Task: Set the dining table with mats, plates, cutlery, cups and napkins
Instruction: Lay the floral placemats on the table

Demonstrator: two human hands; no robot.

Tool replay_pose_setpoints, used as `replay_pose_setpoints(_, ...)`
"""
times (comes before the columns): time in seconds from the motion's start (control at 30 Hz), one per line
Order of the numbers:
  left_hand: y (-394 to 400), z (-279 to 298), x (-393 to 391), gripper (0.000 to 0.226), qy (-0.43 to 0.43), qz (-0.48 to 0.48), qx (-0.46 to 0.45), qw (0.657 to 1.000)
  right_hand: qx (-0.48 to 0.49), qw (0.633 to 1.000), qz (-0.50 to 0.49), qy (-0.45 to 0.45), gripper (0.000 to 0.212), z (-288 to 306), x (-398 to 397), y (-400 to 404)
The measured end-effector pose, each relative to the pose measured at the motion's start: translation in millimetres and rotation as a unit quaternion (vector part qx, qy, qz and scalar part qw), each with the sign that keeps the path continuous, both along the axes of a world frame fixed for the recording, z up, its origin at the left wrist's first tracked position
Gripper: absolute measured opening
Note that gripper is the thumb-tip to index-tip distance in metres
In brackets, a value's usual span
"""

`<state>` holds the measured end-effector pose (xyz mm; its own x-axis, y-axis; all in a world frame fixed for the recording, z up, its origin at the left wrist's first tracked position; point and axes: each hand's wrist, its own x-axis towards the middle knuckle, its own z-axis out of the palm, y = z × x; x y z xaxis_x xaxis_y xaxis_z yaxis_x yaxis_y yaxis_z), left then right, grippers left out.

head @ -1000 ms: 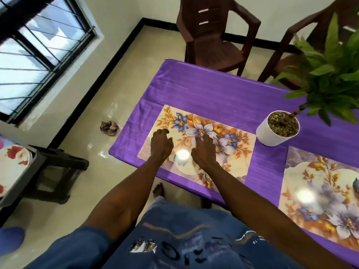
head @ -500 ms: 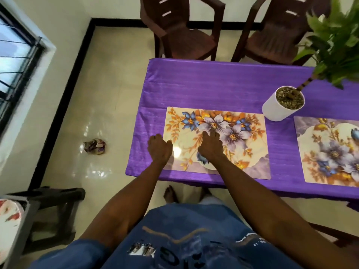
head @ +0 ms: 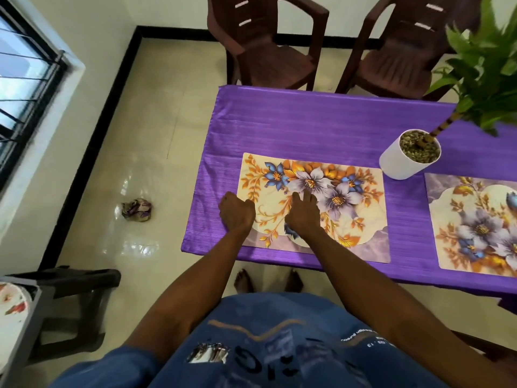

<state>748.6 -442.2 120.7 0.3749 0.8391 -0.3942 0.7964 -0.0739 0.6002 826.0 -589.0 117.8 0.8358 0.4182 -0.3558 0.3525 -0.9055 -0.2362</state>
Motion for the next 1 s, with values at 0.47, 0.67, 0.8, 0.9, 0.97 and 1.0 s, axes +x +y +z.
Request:
replay_pose_setpoints(0.47,31,-7,-23,0.028,-0.098,0.056,-0.067,0.991,0.037,0.999,0.002,-0.006,0.058,0,-21,21)
replay_pose_setpoints(0.67,38,-7,-27,0.033,-0.097,0.057,-0.075,0.991,0.056,0.998,0.006,0.003,0.059,-2,-22,21)
replay_pose_setpoints(0.8,38,-5,-24,0.038,-0.111,0.038,-0.093,0.989,0.069,0.998,0.001,0.008,0.058,-4,-19,11)
replay_pose_setpoints(0.9,37,-6,-19,0.039,-0.112,0.017,-0.096,0.989,0.075,0.997,-0.007,0.005,0.057,-4,-16,6)
replay_pose_setpoints(0.97,33,-5,-17,0.04,-0.103,-0.004,-0.093,0.99,0.084,0.996,-0.012,0.007,0.056,-5,-14,3)
replay_pose_setpoints(1.0,30,-3,-16,0.039,-0.093,-0.013,-0.089,0.992,0.09,0.996,-0.017,0.009,0.056,-5,-13,1)
